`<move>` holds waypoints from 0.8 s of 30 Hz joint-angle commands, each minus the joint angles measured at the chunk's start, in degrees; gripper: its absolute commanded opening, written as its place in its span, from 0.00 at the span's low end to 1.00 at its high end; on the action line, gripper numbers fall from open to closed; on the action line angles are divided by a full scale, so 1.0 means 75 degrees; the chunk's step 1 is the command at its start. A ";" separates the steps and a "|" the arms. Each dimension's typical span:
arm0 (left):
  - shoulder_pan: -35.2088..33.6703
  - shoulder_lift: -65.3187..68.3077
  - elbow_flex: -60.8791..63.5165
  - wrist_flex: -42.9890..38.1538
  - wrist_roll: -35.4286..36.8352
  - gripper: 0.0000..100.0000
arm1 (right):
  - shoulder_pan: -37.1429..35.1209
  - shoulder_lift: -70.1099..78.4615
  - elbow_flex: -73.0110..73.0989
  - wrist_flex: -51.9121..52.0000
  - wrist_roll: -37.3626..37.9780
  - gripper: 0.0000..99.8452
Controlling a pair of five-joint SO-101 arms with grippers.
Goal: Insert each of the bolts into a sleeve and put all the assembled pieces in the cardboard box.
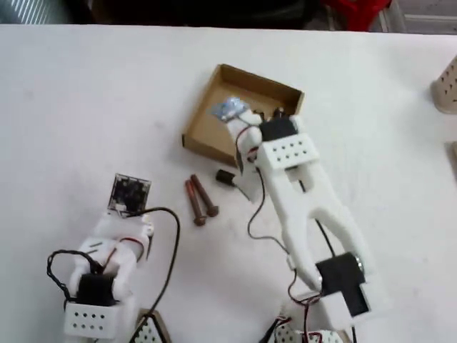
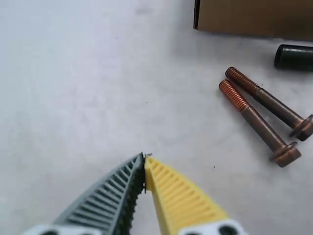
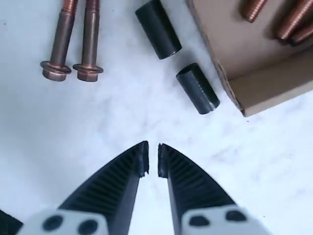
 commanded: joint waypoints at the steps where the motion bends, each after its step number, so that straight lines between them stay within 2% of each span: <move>1: 0.0041 -0.0111 -0.0035 0.0059 -0.0070 0.02 | -0.0076 -0.0815 0.1078 -0.1002 0.0176 0.02; 6: 0.0018 -0.0111 -0.0035 0.0070 -0.0070 0.02 | 0.0158 -0.0334 0.1582 -0.2081 0.0188 0.02; 14: 0.0041 -0.0111 -0.0035 0.0070 -0.0070 0.02 | 0.1178 0.0252 0.1536 -0.3323 0.0188 0.02; 24: 0.0041 -0.0111 -0.0035 0.0070 -0.0070 0.02 | 0.1284 0.1073 0.1489 -0.4648 0.0152 0.02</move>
